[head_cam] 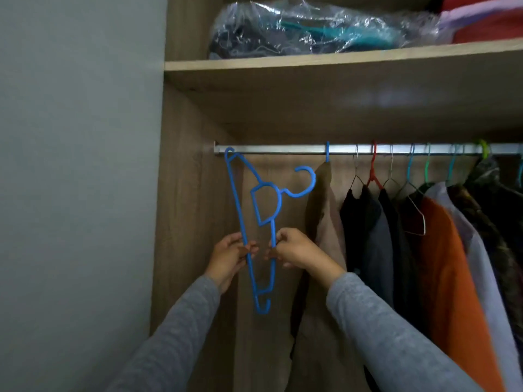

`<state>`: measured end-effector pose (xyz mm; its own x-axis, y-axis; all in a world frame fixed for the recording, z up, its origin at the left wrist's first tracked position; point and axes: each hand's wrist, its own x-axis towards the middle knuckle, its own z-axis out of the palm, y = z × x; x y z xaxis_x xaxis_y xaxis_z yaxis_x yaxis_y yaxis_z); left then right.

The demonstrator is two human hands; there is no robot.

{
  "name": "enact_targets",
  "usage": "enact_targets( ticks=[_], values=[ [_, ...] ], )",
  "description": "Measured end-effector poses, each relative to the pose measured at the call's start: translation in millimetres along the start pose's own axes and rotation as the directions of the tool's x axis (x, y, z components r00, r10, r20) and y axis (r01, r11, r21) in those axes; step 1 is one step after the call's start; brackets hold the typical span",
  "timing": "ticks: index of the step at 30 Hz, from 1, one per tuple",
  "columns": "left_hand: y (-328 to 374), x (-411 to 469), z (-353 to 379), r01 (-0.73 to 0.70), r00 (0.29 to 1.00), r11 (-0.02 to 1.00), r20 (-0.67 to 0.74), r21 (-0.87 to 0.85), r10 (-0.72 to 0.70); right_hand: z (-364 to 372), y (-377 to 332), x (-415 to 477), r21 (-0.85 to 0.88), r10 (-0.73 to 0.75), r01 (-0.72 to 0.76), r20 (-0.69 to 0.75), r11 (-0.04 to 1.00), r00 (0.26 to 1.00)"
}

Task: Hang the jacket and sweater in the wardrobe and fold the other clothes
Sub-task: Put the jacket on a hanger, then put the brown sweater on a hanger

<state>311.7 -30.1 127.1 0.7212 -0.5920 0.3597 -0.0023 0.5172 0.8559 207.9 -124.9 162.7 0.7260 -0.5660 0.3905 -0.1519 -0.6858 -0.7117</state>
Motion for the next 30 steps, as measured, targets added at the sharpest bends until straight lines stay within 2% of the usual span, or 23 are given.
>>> enact_targets(
  ticks=[2,3,5,7,13,17,18,21,25,28,30],
  values=[
    [2.2,-19.7,1.9,-0.018,1.0,0.998,-0.001,0.061,0.018,-3.6,-2.6,-10.6,0.071,-0.058,0.065,-0.089,0.995,0.994],
    [3.8,-37.3,5.9,-0.043,0.999,0.995,-0.012,0.085,0.044,-8.5,-2.6,-23.1,0.163,-0.091,0.11,-0.115,0.981,0.989],
    [1.6,-61.5,10.9,-0.098,0.995,0.987,-0.025,0.13,0.102,-14.5,-5.5,-47.1,0.407,-0.139,0.191,-0.156,0.893,0.978],
    [-2.2,-95.3,17.8,-0.138,0.989,0.975,-0.03,0.173,0.145,-20.4,-0.1,-81.0,0.531,-0.162,0.233,-0.179,0.814,0.971],
    [-20.5,-205.5,42.6,-0.078,0.993,0.97,-0.073,0.231,0.097,-23.5,34.8,-180.7,0.558,-0.156,0.236,-0.187,0.796,0.97],
    [-18.8,-259.4,55.7,-0.023,0.993,0.911,-0.098,0.412,0.069,-29.4,50.0,-226.1,0.566,-0.144,0.228,-0.19,0.792,0.971],
    [-18.8,-265.1,56.2,-0.014,0.992,0.914,-0.11,0.405,0.064,-26.3,56.7,-230.0,0.54,-0.138,0.229,-0.204,0.81,0.969],
    [-3.5,-285.9,60.9,0.01,0.982,0.977,-0.184,0.214,0.03,-24.6,68.8,-250.7,0.459,-0.115,0.228,-0.261,0.859,0.958],
    [17.4,-314.5,67.1,-0.084,0.952,0.995,-0.3,-0.061,0.062,-18.9,78.6,-292.4,0.514,-0.181,0.293,-0.257,0.806,0.949],
    [40.1,-342.1,70.0,-0.205,0.905,0.971,-0.402,-0.127,0.138,-18.7,80.3,-324.4,0.469,-0.251,0.363,-0.286,0.805,0.925],
    [62.3,-365.0,68.3,-0.303,0.831,0.951,-0.504,-0.059,0.234,-17.8,76.0,-342.9,0.466,-0.251,0.353,-0.269,0.811,0.93]
  ],
)
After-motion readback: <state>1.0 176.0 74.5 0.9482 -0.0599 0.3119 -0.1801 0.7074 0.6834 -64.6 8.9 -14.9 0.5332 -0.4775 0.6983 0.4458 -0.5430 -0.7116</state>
